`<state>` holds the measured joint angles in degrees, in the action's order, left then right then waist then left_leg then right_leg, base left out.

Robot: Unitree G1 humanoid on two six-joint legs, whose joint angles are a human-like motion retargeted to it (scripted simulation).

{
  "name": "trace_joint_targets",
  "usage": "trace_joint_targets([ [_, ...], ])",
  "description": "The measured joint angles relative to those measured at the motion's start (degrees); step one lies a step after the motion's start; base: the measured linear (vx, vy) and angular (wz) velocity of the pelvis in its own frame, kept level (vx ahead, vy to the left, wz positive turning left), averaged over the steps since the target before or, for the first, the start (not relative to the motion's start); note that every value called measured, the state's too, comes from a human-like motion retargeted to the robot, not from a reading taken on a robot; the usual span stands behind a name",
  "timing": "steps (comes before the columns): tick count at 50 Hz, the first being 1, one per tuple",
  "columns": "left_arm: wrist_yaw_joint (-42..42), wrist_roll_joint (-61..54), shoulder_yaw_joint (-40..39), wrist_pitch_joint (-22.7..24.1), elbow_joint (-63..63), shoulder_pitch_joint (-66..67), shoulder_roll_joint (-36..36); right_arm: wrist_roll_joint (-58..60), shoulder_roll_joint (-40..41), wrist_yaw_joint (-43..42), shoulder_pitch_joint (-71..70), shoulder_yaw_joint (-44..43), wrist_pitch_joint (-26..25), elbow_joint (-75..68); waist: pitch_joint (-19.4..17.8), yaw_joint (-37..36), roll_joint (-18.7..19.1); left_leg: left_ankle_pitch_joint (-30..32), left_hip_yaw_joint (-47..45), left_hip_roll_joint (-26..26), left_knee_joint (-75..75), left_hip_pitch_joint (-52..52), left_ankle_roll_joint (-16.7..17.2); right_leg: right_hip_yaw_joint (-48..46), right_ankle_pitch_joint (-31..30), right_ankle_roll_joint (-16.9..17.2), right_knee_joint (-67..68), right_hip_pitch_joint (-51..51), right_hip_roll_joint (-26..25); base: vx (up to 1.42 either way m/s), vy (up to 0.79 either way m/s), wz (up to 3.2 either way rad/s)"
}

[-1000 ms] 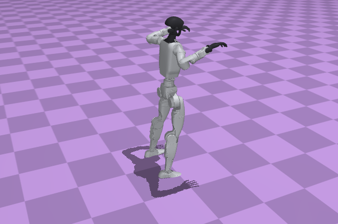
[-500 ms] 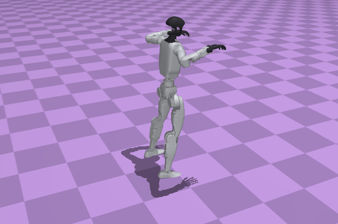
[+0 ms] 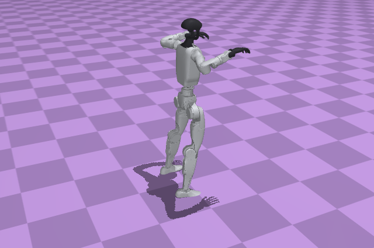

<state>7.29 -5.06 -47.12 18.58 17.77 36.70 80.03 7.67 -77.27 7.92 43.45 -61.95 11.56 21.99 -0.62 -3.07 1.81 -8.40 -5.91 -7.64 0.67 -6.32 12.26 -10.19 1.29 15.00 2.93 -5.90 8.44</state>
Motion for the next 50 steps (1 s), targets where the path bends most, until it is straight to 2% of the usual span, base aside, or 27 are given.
trace_joint_targets([
  [20, -0.47, 0.41, -2.37, -0.03, -1.69, 0.55, 2.6, -0.16, -1.94, 0.45, 0.54, -2.12, -0.2, -1.03, 1.07, 0.03, -0.09, 0.11, -0.08, -0.2, 0.16, 0.6, 0.27, 0.06, -0.36, 0.0, -0.31, 0.44, -0.24, 0.0, 0.0, 0.0],
  [27, -1.58, 0.74, -4.09, -0.06, -2.8, 3.46, 5.96, 2.51, -1.7, -0.53, 3.98, -6.8, -0.52, -0.17, 1.98, -0.22, -0.09, 0.48, 0.29, -0.61, 0.21, 1.65, 0.56, -0.35, -0.76, 0.0, -0.4, 1.23, -0.71, 0.0, 0.0, 0.0],
  [30, -2.86, -3.32, -1.51, 1.35, -2.62, 4.61, 6.37, 6.19, 1.56, -4.43, 4.95, -9.67, -0.68, 4.86, 2.23, -0.39, -0.07, 0.82, 0.58, -0.76, 0.07, 2.15, 0.56, -0.64, -0.92, 0.0, -0.37, 1.66, -0.92, 0.0, 0.0, 0.0],
  [33, -5.82, -8.37, 5.31, 3.87, -0.43, 2.52, 4.74, 1.66, 7.74, -10.04, 0.41, -4.9, 1.05, 11.01, 2.4, -0.57, -0.11, 1.07, 0.71, -0.76, -0.11, 2.35, 0.35, -0.74, -1.01, 0.0, -0.46, 1.86, -0.96, 0.0, 0.0, 0.0],
  [36, -9.13, -8.69, 12.74, 6.35, 3.79, -2.07, 0.69, -15.15, 17.13, -11.27, -7.11, 9.77, 5.55, 14.34, 2.42, -0.37, -0.62, 1.05, 0.7, -0.56, -0.18, 2.17, 0.0, -0.59, -0.89, 0.0, -0.52, 1.72, -0.79, 0.0, 0.0, 0.0],
  [38, -10.52, -6.85, 16.56, 7.23, 7.41, -5.04, -3.74, -29.45, 24.35, -8.04, -10.79, 21.18, 7.75, 14.2, 2.32, -0.08, -1.18, 0.94, 0.63, -0.36, -0.15, 1.94, -0.25, -0.38, -0.74, 0.0, -0.51, 1.55, -0.59, 0.0, 0.0, 0.0],
  [40, -10.87, -6.03, 19.83, 7.36, 11.22, -7.29, -9.81, -39.0, 30.91, -4.27, -12.53, 30.35, 7.73, 12.58, 2.01, 0.11, -1.74, 0.84, 0.49, -0.2, -0.12, 1.65, -0.48, -0.11, -0.6, 0.0, -0.46, 1.38, -0.43, 0.0, 0.0, 0.0],
  [47, -6.29, -22.1, 35.88, 5.62, 18.34, -8.43, -37.2, -42.57, 47.63, -3.07, -12.09, 46.44, 6.02, 10.81, 0.04, -0.37, -2.43, 0.43, -0.69, -0.34, -0.08, 0.34, -0.81, 1.23, -0.51, 0.0, -0.31, 0.92, -0.63, 0.0, 0.0, 0.0],
  [50, -2.27, -29.4, 43.62, 3.27, 16.27, -8.6, -45.63, -47.53, 52.41, -1.47, -13.17, 52.86, 4.74, 8.94, -1.0, -0.51, -2.49, 0.13, -1.1, -0.38, 0.01, -0.46, -0.85, 1.63, -0.39, 0.0, -0.19, 0.39, -0.67, 0.0, 0.0, 0.0],
])
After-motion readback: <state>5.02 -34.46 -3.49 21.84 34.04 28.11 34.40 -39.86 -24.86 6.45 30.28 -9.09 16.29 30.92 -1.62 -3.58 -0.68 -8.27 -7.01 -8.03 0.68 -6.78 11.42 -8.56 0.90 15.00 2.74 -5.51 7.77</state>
